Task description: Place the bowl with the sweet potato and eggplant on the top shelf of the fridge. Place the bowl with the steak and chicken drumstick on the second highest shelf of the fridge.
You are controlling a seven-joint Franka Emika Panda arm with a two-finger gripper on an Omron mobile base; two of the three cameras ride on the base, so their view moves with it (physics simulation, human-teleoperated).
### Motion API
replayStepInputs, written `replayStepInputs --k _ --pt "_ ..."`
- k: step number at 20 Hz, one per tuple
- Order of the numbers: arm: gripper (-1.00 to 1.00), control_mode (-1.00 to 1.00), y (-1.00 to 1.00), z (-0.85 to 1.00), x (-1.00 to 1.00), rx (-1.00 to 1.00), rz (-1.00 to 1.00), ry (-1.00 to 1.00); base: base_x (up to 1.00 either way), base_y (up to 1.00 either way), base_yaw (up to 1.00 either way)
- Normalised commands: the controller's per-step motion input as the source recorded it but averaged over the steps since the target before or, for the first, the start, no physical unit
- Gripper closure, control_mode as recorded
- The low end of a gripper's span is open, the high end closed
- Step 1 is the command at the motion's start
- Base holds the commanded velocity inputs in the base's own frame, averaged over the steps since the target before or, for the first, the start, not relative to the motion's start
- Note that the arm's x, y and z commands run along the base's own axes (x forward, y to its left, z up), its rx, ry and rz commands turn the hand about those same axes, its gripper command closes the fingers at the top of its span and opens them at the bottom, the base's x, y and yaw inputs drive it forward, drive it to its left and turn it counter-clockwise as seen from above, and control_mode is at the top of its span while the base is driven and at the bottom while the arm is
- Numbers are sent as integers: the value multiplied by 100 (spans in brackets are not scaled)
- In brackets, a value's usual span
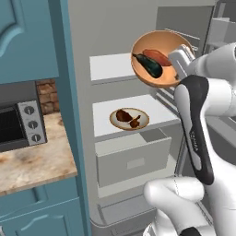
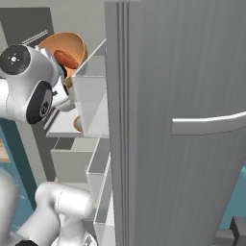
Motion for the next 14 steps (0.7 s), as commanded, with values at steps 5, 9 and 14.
replayStepInputs --k 5,9,14 --pt "100 -100 0 0 100 0 -8 -4 0 0 0" --pt "100 -100 0 0 98 0 -6 12 0 0 0" --pt "100 -100 0 -8 86 0 -3 4 0 0 0"
